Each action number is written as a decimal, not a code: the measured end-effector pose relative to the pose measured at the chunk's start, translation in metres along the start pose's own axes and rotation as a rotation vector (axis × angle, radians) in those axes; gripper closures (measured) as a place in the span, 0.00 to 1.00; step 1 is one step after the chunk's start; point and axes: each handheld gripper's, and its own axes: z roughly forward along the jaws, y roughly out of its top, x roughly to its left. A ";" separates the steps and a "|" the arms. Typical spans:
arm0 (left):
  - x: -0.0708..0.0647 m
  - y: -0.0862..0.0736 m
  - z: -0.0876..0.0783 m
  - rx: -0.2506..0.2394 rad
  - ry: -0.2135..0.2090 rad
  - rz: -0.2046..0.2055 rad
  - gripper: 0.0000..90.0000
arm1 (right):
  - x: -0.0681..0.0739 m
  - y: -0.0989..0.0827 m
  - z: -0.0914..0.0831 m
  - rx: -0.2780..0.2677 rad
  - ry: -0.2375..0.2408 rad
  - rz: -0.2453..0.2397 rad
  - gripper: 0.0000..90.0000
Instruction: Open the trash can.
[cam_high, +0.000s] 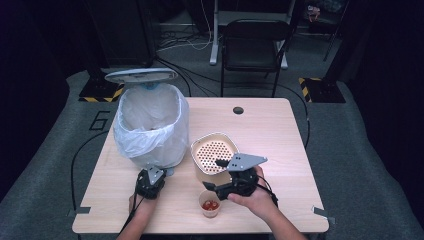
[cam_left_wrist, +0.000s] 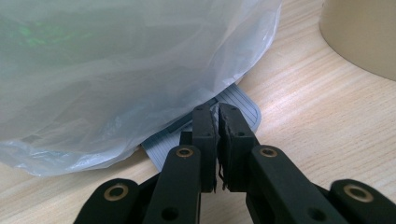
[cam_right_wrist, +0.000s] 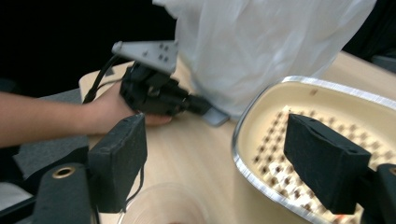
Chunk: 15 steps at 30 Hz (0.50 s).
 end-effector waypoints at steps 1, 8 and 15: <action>0.000 0.000 0.000 -0.003 0.000 -0.004 0.95 | 0.002 -0.006 0.000 0.001 0.005 0.011 0.21; 0.000 0.000 0.000 0.004 0.000 0.005 0.95 | 0.011 -0.028 0.002 0.009 0.022 0.031 0.16; 0.000 0.000 0.000 -0.005 0.005 -0.002 0.95 | 0.018 -0.053 0.016 0.071 0.016 0.032 0.15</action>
